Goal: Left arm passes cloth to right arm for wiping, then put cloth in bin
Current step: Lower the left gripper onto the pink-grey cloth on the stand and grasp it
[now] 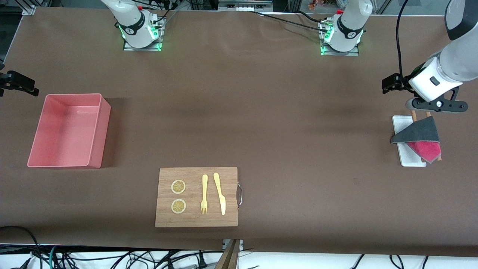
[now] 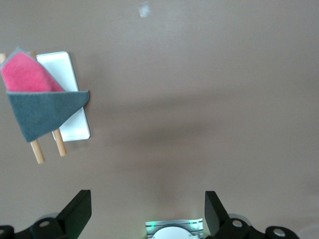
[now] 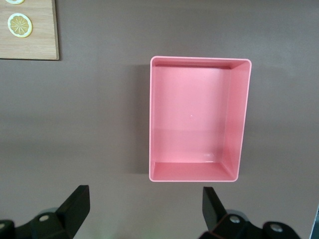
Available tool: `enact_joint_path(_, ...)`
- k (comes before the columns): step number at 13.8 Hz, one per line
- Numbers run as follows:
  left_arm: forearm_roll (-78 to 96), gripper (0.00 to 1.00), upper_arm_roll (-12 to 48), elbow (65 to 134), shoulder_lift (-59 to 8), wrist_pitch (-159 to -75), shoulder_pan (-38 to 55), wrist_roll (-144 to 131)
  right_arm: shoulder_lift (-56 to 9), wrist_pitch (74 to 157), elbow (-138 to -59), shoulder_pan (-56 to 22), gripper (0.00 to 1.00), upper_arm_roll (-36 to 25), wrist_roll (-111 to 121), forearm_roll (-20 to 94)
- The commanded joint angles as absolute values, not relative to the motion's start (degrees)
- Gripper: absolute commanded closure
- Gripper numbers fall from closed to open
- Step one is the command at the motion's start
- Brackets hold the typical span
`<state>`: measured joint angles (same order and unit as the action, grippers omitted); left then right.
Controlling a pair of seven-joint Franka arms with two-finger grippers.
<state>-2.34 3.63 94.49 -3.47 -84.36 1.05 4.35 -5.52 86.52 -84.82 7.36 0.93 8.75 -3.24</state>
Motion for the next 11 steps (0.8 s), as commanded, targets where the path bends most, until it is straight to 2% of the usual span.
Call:
enact_joint_path(1, -3.69, 0.00, 3.43, 93.69, -8.06, -83.50, 0.70, 12.29, -6.06, 86.22, -83.58, 7.73, 0.00, 0.97, 8.53, -2.55)
enact_joint_path(5, -15.35, 0.00, 3.86, 92.82, -20.80, -85.34, 1.84, 13.01, -6.06, 86.31, -83.58, 7.82, 0.00, 0.88, 8.53, -2.55)
enact_joint_path(7, -19.49, 0.00, 3.87, 88.61, -28.44, -85.17, 1.93, 13.27, -6.06, 86.22, -83.58, 7.74, 0.00, 0.97, 8.53, -2.64)
enact_joint_path(11, -28.64, 0.00, 3.87, 88.24, -36.02, -89.72, 2.37, 18.17, -6.06, 86.31, -83.58, 7.82, 0.00, 0.88, 8.53, -2.55)
